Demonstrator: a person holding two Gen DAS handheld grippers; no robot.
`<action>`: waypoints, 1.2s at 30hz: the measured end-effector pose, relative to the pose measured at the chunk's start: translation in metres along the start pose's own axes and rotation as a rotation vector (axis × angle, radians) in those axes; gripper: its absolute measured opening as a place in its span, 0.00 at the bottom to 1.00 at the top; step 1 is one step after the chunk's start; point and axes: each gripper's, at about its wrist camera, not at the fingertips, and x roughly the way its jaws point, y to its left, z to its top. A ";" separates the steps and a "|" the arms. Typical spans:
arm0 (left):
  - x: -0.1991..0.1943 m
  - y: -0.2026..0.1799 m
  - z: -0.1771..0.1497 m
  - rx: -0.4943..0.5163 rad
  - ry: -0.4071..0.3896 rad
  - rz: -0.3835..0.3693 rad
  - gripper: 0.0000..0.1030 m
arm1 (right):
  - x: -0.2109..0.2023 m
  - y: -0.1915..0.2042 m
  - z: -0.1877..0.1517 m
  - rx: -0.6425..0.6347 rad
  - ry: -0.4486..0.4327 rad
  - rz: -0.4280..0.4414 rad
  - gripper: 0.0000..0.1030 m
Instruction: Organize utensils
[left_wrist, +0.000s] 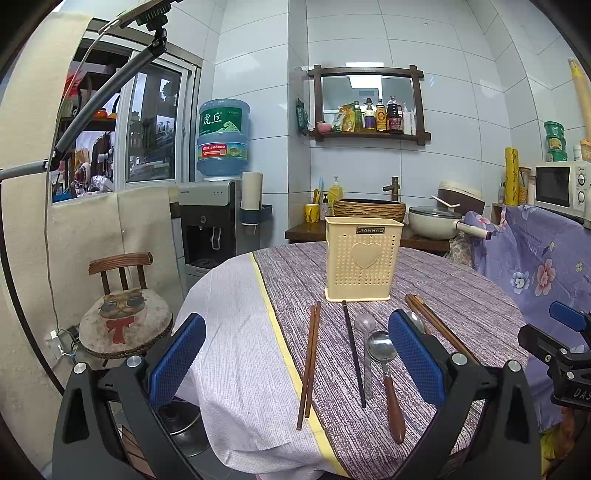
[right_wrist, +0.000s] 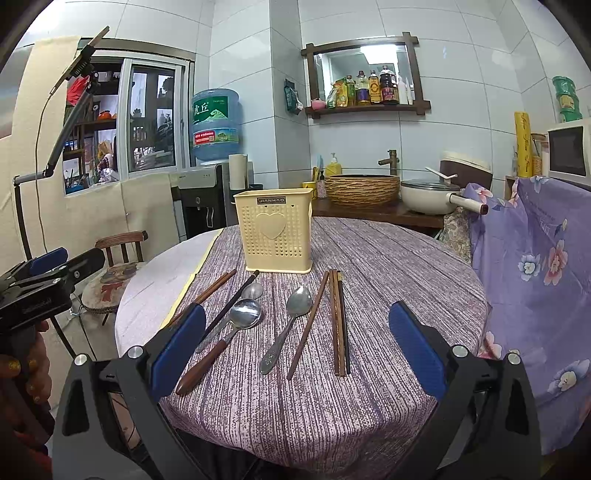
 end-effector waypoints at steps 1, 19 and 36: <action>0.000 -0.001 0.000 -0.001 0.000 0.000 0.95 | 0.000 0.000 0.000 0.000 -0.001 0.000 0.95; 0.001 -0.002 0.001 0.000 0.001 -0.001 0.95 | 0.001 0.001 0.000 0.002 0.004 0.000 0.95; 0.003 0.001 -0.001 0.000 0.004 -0.005 0.95 | 0.002 0.000 -0.002 0.006 0.007 0.003 0.95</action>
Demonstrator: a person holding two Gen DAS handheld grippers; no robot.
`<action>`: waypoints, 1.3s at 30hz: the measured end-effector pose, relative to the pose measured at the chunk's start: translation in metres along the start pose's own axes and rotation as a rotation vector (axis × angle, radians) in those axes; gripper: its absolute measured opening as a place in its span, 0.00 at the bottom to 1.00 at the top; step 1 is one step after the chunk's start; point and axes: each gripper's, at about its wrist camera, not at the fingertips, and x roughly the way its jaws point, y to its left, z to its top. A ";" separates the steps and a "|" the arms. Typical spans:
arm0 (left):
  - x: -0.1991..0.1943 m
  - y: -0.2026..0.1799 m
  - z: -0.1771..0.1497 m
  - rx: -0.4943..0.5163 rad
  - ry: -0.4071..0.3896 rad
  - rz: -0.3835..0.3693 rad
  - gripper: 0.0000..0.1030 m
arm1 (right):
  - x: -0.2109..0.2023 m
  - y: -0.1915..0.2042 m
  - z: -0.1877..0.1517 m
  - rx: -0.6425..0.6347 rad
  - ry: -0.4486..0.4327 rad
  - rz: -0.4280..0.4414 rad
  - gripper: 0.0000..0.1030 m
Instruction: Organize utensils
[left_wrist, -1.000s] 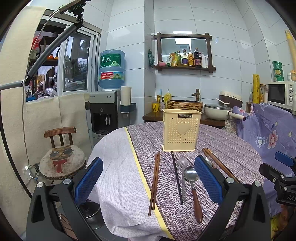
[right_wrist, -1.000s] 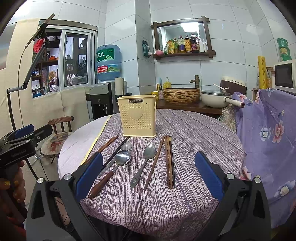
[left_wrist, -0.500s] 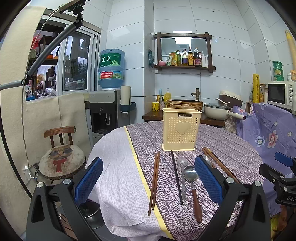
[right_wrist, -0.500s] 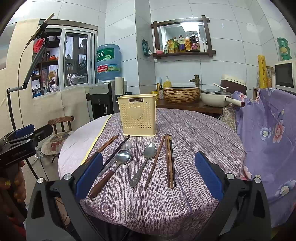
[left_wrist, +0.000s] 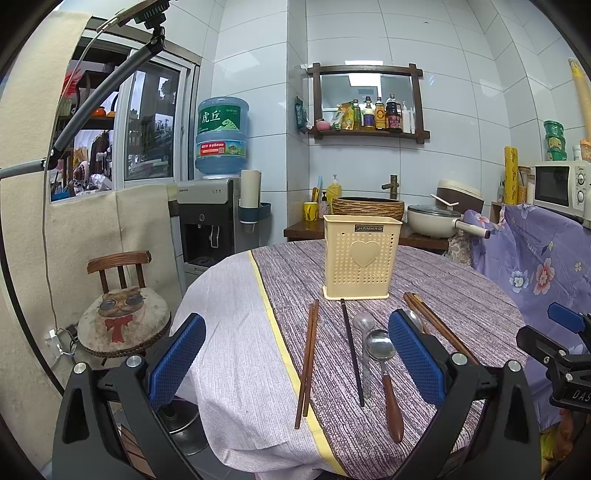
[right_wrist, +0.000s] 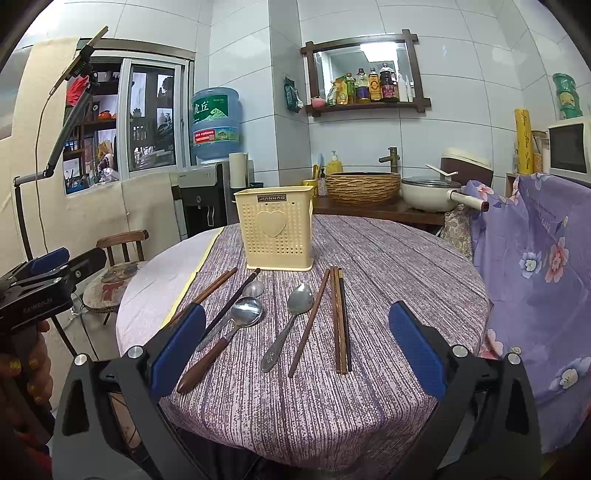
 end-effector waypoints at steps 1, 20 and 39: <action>0.000 0.000 0.000 0.000 0.000 0.000 0.95 | 0.000 0.000 0.000 0.000 0.000 0.000 0.95; 0.001 0.000 -0.002 0.000 0.004 0.000 0.95 | 0.002 0.001 -0.001 0.000 0.004 0.002 0.95; 0.044 0.023 -0.028 -0.004 0.172 0.008 0.95 | 0.040 -0.015 -0.019 0.014 0.135 -0.067 0.95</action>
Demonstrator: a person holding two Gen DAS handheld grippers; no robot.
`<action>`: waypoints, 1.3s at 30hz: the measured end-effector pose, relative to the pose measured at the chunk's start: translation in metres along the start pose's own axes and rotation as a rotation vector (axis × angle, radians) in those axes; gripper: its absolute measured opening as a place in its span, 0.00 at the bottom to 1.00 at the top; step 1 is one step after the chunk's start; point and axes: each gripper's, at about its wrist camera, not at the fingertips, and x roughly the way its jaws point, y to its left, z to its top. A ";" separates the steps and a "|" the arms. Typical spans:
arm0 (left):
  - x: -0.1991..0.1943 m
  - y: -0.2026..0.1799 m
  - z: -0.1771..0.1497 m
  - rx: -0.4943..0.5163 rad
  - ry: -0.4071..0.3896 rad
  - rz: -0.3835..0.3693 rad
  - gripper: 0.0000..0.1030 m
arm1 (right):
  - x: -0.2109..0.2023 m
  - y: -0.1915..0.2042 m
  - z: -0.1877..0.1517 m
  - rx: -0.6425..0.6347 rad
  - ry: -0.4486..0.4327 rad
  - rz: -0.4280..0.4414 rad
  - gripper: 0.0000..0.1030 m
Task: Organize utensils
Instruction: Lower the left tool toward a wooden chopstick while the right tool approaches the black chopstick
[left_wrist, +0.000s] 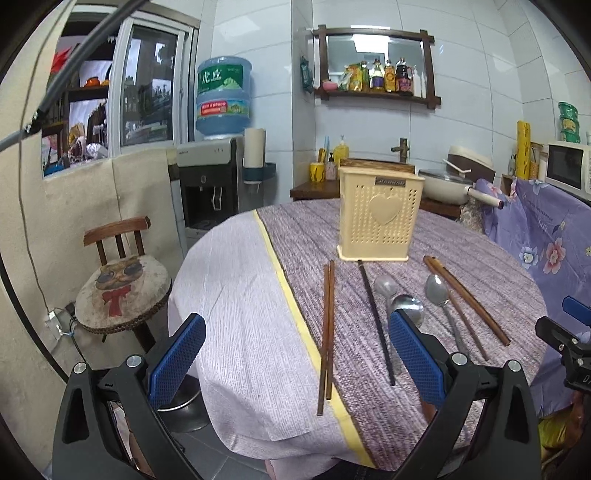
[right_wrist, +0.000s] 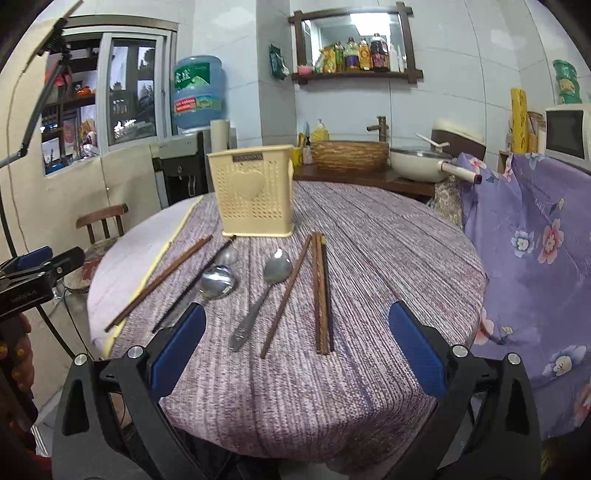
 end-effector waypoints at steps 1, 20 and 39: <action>0.005 0.001 0.000 -0.001 0.021 0.001 0.95 | 0.006 -0.004 0.000 0.004 0.019 -0.005 0.95; 0.128 0.003 0.038 0.034 0.356 -0.082 0.55 | 0.151 -0.059 0.053 0.030 0.330 -0.079 0.95; 0.182 0.009 0.049 0.097 0.451 -0.016 0.57 | 0.199 -0.090 0.068 0.043 0.441 -0.139 0.95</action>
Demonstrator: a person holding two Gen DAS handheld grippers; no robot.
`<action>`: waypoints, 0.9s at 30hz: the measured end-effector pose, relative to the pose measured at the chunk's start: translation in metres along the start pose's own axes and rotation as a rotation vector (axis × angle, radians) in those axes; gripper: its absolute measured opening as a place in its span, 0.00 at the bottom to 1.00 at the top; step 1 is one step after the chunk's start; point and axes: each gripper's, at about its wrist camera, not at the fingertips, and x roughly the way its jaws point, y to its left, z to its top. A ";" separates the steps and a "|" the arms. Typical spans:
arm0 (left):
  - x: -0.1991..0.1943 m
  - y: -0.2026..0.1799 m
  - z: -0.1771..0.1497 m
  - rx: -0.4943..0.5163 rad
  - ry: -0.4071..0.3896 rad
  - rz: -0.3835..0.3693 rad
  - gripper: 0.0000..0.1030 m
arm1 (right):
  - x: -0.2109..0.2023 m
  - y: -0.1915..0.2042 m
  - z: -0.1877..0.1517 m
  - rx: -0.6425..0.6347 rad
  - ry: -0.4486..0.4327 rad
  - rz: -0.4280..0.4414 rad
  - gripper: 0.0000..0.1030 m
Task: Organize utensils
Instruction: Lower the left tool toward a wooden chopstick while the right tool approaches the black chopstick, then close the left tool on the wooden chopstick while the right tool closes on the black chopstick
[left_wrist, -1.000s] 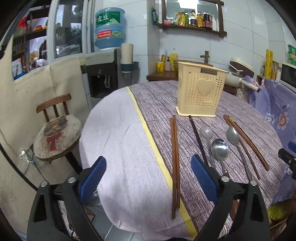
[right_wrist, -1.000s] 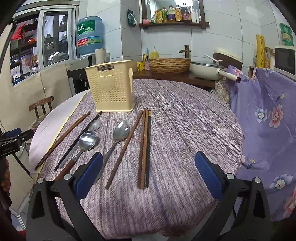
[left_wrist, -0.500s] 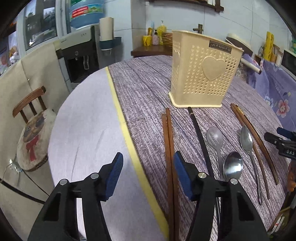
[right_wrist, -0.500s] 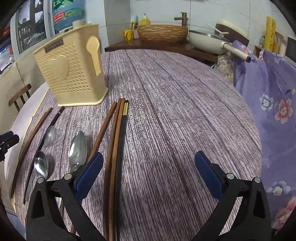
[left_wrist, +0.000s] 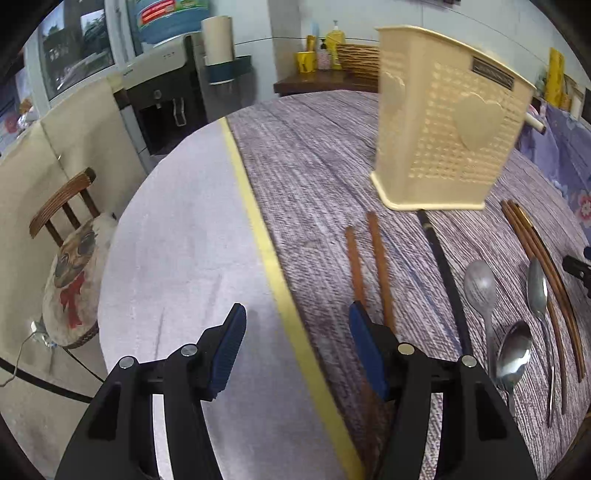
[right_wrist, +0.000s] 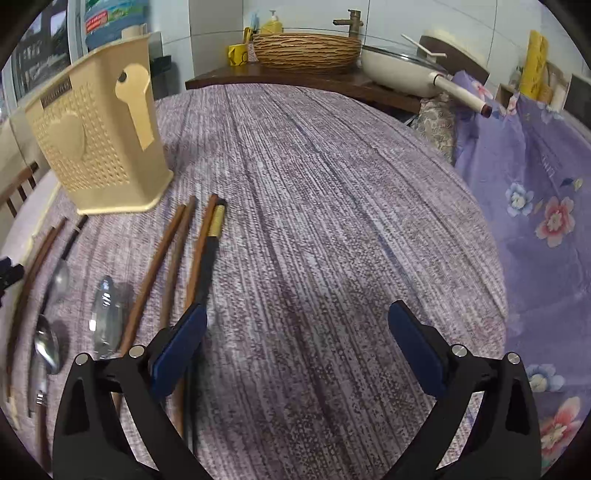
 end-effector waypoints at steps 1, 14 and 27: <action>0.000 0.002 0.002 -0.006 0.003 0.000 0.57 | 0.000 0.001 0.001 0.002 0.005 0.016 0.95; 0.008 -0.022 0.011 0.042 0.009 -0.025 0.56 | 0.017 0.027 0.019 -0.019 0.021 0.030 0.70; 0.006 -0.015 0.015 0.011 -0.004 -0.025 0.57 | 0.018 0.015 0.023 0.036 0.025 0.059 0.64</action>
